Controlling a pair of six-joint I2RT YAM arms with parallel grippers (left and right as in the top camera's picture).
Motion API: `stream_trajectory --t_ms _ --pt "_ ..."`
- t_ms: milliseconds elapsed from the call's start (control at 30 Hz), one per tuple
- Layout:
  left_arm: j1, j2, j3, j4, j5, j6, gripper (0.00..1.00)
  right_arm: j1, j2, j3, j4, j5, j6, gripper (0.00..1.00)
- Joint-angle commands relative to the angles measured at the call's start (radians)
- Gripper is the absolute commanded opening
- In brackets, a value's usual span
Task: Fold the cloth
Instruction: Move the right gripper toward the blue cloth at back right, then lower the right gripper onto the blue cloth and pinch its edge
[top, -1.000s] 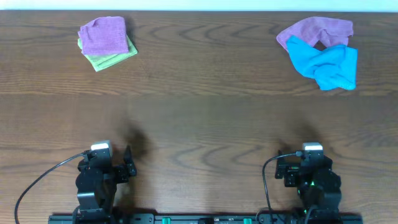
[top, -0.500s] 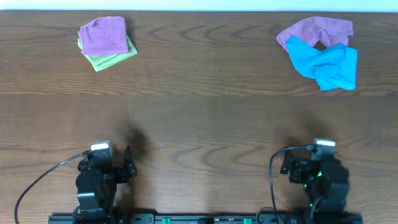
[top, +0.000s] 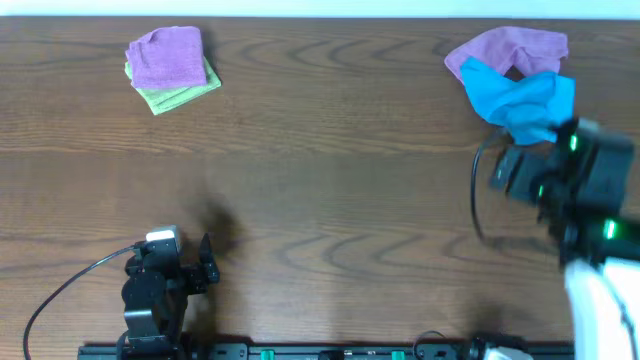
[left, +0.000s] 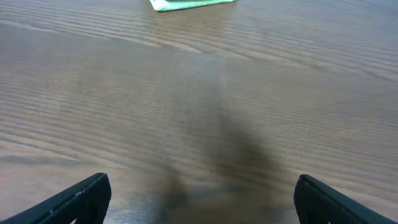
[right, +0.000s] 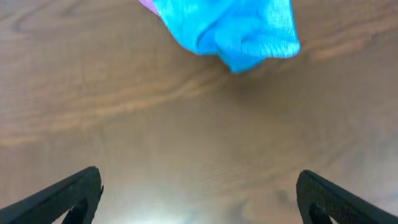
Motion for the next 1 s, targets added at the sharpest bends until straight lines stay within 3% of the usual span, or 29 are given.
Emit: stream_trajectory --t_ms 0,200,433,967 --pt "-0.001 -0.007 -0.006 0.000 -0.011 0.011 0.95 -0.015 0.162 0.176 -0.029 0.032 0.026 0.99" --pt "-0.001 -0.007 -0.006 0.000 -0.011 0.011 0.95 -0.050 0.419 0.444 -0.050 0.047 0.014 0.99" --pt "-0.001 -0.007 -0.006 0.000 -0.011 0.011 0.95 -0.120 0.630 0.602 -0.005 0.055 0.011 0.99" --pt "-0.001 -0.007 -0.006 0.000 -0.011 0.011 0.95 -0.170 0.934 0.649 0.163 0.074 -0.082 0.99"
